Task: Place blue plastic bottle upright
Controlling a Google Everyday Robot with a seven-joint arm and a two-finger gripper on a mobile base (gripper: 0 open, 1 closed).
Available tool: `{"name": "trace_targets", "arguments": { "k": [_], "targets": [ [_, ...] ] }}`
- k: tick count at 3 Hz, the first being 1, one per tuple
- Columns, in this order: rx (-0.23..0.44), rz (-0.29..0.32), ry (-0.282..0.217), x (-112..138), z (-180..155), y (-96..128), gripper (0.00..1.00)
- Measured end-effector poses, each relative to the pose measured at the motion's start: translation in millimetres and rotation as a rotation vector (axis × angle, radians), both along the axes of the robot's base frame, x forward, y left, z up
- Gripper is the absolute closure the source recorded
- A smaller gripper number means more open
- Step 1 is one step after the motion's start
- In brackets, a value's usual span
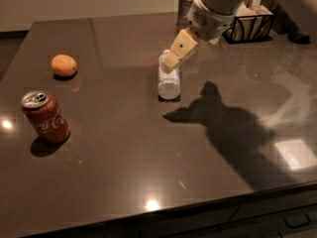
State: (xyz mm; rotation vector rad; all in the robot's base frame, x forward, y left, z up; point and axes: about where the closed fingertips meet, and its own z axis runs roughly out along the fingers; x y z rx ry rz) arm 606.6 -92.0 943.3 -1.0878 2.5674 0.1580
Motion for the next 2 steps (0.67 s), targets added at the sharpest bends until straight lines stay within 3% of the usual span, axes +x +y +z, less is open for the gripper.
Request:
{"name": "trace_targets", "arguments": {
  "k": [1,2],
  "targets": [
    [0.043,-0.137,0.013,28.8,-14.7,23.4,0.00],
    [0.048,-0.270,0.043,54.9,-31.2,31.9,0.00]
  ]
}}
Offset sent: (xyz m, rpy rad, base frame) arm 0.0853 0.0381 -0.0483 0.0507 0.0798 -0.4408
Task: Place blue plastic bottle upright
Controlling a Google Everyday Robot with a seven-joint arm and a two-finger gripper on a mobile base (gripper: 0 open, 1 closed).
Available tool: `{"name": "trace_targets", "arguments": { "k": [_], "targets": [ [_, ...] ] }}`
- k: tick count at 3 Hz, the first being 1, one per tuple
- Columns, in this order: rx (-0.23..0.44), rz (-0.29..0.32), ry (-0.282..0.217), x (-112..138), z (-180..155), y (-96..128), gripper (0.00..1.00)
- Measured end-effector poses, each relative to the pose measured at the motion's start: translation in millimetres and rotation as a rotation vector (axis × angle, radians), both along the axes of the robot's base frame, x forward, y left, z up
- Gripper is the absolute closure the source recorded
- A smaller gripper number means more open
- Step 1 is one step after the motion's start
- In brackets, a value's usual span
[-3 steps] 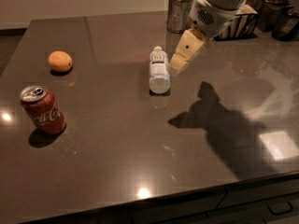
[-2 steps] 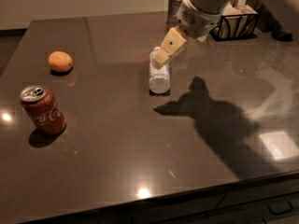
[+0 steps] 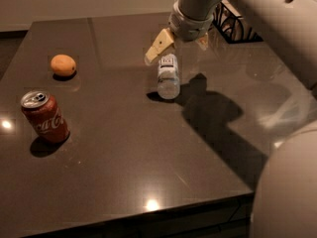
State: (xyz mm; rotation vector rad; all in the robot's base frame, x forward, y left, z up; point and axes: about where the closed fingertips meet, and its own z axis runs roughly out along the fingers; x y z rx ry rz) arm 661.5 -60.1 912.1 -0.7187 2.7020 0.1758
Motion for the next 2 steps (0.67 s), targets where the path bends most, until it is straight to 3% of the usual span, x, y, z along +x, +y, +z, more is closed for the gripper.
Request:
{"name": "trace_targets", "arguments": {
  "k": [1,2],
  "targets": [
    [-0.013,-0.099,0.048,23.6,-15.5,-0.5,0.00],
    [-0.025,-0.158,0.095,39.0,-29.1,-1.7,0.00]
  ]
}}
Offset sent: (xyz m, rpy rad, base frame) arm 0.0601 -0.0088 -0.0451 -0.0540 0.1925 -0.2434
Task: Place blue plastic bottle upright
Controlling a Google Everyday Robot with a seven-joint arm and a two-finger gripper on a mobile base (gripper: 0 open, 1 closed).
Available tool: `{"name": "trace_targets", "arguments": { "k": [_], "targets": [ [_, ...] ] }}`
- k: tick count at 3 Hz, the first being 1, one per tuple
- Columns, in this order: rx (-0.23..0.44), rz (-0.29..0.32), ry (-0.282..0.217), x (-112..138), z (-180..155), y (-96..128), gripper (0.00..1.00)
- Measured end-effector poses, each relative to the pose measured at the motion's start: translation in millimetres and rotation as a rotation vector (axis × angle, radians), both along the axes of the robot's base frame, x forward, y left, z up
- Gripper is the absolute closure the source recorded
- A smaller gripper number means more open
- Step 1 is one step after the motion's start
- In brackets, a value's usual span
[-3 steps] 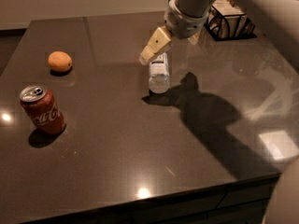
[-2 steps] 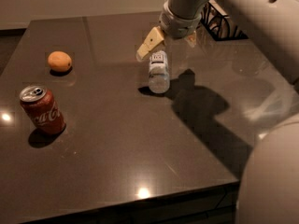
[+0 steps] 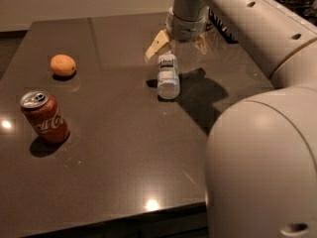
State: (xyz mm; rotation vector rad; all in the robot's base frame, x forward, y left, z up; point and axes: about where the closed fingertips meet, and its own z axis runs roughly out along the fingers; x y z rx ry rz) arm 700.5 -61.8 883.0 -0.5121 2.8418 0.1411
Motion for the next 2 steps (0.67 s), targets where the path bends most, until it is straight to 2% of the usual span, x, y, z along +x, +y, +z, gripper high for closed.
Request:
{"name": "trace_targets", "arguments": {
  "k": [2],
  "targets": [
    [-0.022,-0.065,0.101,18.1,-33.3,-3.0,0.00]
  ]
}}
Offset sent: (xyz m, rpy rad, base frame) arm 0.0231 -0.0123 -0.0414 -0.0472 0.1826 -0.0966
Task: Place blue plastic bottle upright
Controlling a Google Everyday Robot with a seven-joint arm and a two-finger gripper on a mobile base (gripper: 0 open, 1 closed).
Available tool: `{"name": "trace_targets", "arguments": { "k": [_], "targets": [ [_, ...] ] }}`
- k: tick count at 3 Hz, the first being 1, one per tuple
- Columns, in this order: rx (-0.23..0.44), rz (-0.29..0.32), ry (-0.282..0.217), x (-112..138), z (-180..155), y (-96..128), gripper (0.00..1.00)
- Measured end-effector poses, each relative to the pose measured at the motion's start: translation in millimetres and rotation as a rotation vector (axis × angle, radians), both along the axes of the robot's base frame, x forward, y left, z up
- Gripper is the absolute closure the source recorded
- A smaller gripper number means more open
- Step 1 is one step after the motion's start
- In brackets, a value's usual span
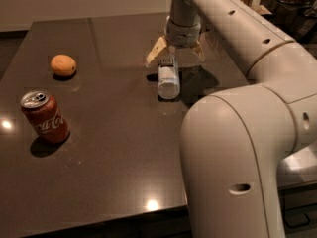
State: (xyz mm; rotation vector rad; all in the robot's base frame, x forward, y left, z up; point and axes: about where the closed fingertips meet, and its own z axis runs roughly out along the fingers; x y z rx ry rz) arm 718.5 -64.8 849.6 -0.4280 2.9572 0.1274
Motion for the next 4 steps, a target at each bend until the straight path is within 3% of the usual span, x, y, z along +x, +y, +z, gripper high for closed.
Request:
{"name": "trace_targets", "arguments": {
  "k": [1,2,4],
  "targets": [
    [-0.009,0.016,0.011,6.1,-4.6,6.3,0.16],
    [-0.017,0.076,-0.001,8.3,-0.3,19.6,0.39],
    [-0.035,0.266,-0.079,-1.9,29.1,50.4,0.86]
  ]
}}
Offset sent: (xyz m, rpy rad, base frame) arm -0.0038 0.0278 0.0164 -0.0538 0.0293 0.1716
